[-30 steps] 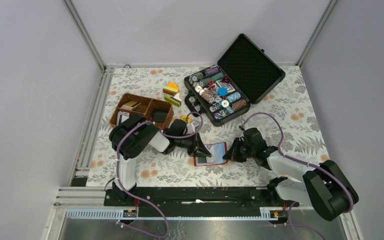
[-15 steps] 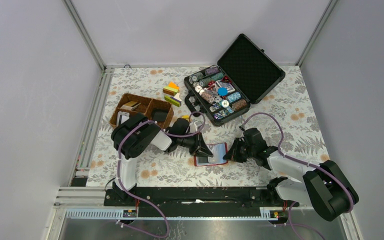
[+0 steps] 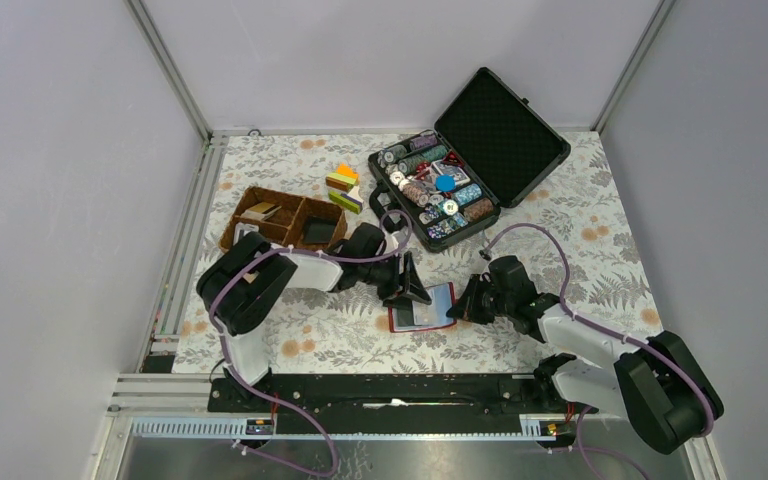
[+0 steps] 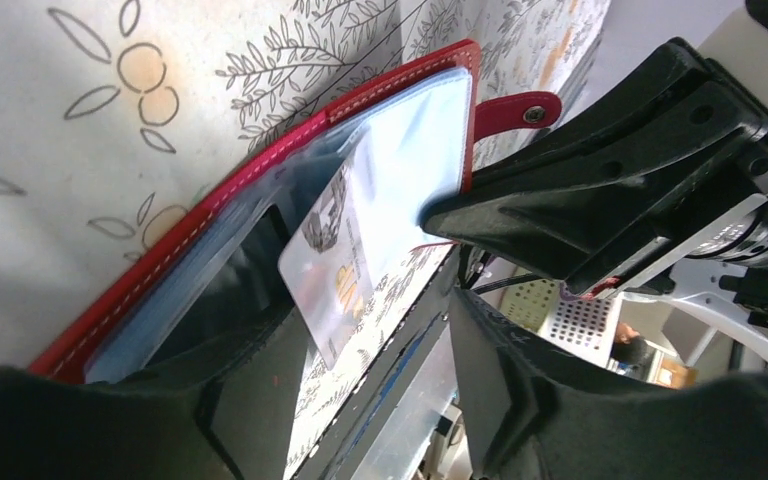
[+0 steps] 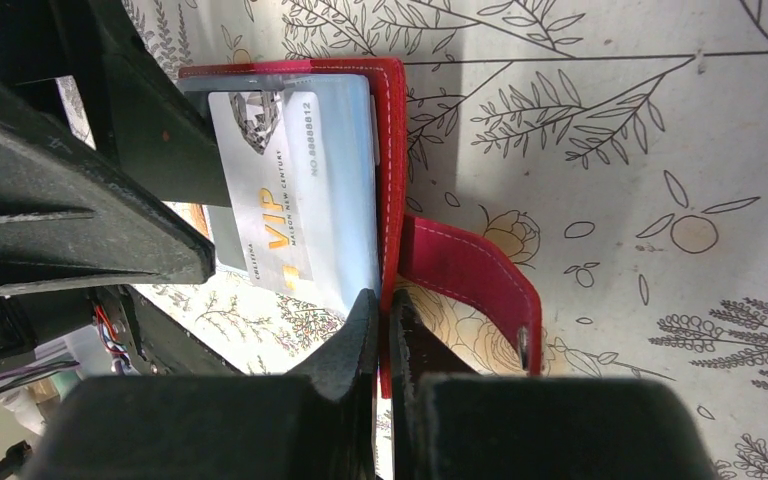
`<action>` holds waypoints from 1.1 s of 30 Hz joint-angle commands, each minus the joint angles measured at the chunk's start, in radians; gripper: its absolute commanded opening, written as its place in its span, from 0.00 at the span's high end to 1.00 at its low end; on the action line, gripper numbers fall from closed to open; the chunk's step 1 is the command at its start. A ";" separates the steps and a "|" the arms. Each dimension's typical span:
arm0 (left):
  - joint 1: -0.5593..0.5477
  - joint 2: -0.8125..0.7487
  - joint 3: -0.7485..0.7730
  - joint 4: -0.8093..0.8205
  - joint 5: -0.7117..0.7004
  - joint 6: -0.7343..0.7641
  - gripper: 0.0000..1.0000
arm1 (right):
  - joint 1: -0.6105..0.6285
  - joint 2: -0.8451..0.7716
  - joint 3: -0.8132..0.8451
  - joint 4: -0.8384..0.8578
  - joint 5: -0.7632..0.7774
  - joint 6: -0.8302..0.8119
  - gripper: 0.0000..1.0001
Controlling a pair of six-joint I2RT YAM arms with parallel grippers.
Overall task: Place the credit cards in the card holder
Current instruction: Insert the credit card into the card holder.
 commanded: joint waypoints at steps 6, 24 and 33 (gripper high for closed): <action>0.004 -0.095 -0.008 -0.274 -0.191 0.117 0.38 | 0.000 -0.023 0.030 -0.041 0.072 -0.050 1.00; -0.083 0.010 0.101 -0.168 -0.185 0.003 0.40 | 0.000 0.004 0.039 -0.029 0.034 -0.074 1.00; -0.104 0.041 0.154 -0.160 -0.196 -0.012 0.41 | 0.000 -0.037 0.056 -0.076 0.067 -0.086 0.72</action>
